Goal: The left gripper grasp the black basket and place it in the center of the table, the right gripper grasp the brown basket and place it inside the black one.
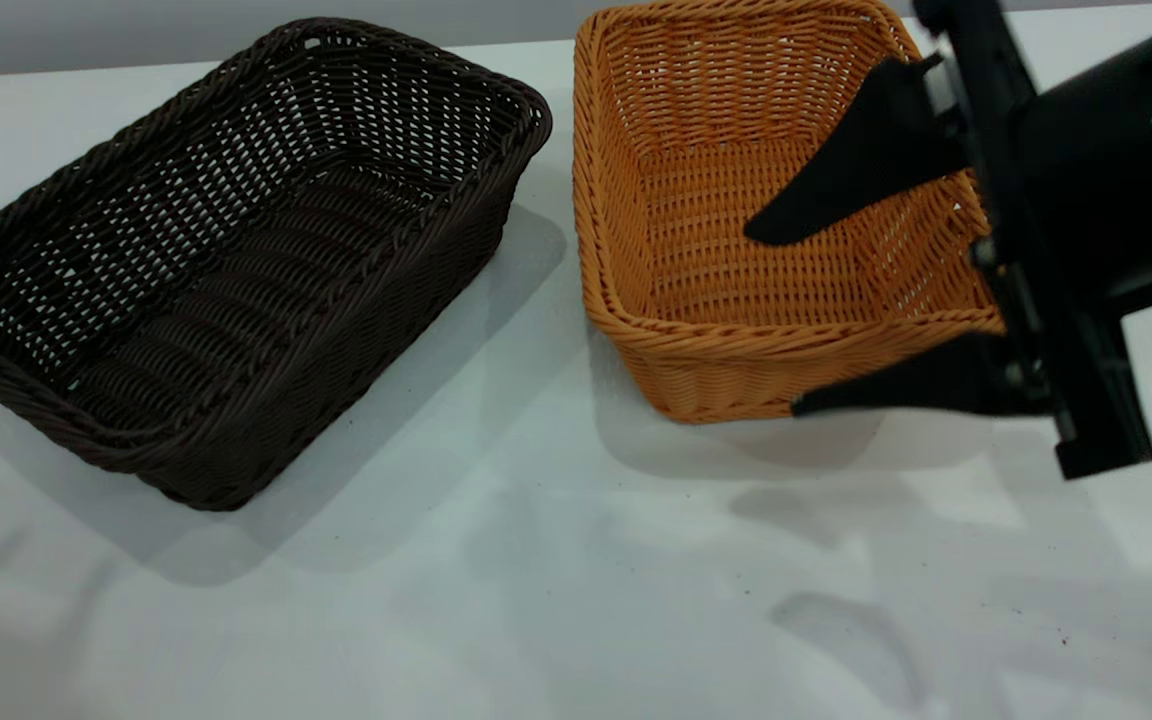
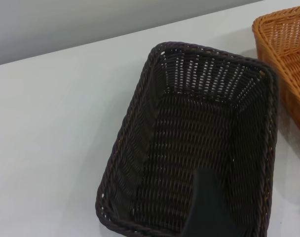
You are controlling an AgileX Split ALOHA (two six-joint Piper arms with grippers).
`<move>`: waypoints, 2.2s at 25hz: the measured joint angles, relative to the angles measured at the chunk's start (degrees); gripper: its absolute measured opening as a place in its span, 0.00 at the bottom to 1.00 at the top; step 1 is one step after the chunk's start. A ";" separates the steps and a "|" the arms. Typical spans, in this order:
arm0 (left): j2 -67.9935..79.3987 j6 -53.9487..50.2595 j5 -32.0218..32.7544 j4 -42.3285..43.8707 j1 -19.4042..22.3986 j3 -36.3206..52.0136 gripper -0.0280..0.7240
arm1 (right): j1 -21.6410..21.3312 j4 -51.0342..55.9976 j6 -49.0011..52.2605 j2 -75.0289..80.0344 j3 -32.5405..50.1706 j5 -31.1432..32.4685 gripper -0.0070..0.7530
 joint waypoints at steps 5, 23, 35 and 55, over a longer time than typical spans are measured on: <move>0.00 0.00 0.00 0.00 0.00 0.00 0.59 | 0.00 0.05 -5.19 4.90 -1.42 0.59 0.72; 0.00 0.00 0.67 0.05 0.00 0.00 0.59 | 0.00 -0.19 -11.00 11.83 -7.00 -1.17 0.69; 0.00 0.00 1.61 0.05 0.00 0.00 0.59 | 0.00 -0.13 -12.88 18.24 -12.49 -2.74 0.69; -0.06 0.00 1.78 0.05 0.00 0.00 0.59 | 0.00 -0.13 -10.34 19.75 -14.96 -11.72 0.66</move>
